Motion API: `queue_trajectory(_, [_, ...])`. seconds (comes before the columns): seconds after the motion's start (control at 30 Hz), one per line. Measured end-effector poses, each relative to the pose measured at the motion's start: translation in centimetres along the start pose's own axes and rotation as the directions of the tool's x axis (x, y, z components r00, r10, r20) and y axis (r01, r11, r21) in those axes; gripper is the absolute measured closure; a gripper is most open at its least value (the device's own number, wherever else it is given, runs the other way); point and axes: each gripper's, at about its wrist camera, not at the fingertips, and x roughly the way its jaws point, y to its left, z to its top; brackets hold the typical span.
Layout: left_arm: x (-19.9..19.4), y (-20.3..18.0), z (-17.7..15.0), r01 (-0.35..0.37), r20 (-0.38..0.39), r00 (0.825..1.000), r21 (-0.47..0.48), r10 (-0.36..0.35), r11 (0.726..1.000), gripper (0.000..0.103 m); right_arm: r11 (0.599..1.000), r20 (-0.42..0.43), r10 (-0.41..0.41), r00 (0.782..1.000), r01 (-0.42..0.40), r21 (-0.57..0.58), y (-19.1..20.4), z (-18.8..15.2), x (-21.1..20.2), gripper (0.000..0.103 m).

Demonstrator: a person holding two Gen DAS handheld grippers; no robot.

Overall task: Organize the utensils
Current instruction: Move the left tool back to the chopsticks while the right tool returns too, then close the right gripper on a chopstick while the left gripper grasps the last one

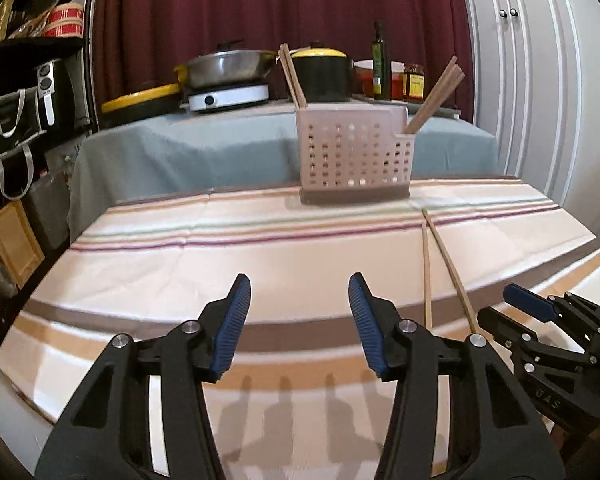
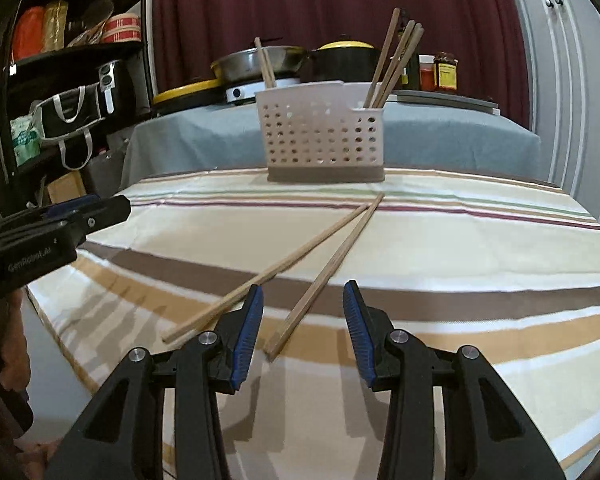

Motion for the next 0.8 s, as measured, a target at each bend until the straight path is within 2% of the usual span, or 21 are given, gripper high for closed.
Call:
queue_trajectory(0.23, [-0.4,0.7,-0.9,-0.015,-0.015,1.000,-0.022,0.014,1.000,0.053,1.000,-0.033,-0.012,0.999,0.012,-0.026,1.0,-0.7,0.6,0.061])
queue_trajectory(0.53, [-0.4,-0.1,-1.3,-0.003,-0.020,1.000,-0.017,0.002,1.000,0.053,0.999,-0.052,-0.050,0.997,0.051,0.013,-0.4,-0.9,0.3,0.077])
queue_trajectory(0.6, [-0.3,-0.4,-1.4,0.006,-0.024,1.000,-0.019,-0.006,1.000,0.053,0.998,-0.057,-0.055,0.997,0.056,0.019,-0.8,-1.0,0.2,0.086])
queue_trajectory(0.67, [-0.3,-0.9,-1.5,0.014,-0.025,1.000,-0.017,-0.014,1.000,0.053,0.998,-0.063,-0.062,0.996,0.063,0.024,-1.2,-1.1,0.3,0.091])
queue_trajectory(0.8, [-0.3,-2.0,-1.7,0.048,-0.030,0.998,-0.011,-0.048,0.999,0.053,0.995,-0.055,-0.082,0.995,0.085,0.055,-2.5,-1.2,-0.1,0.095])
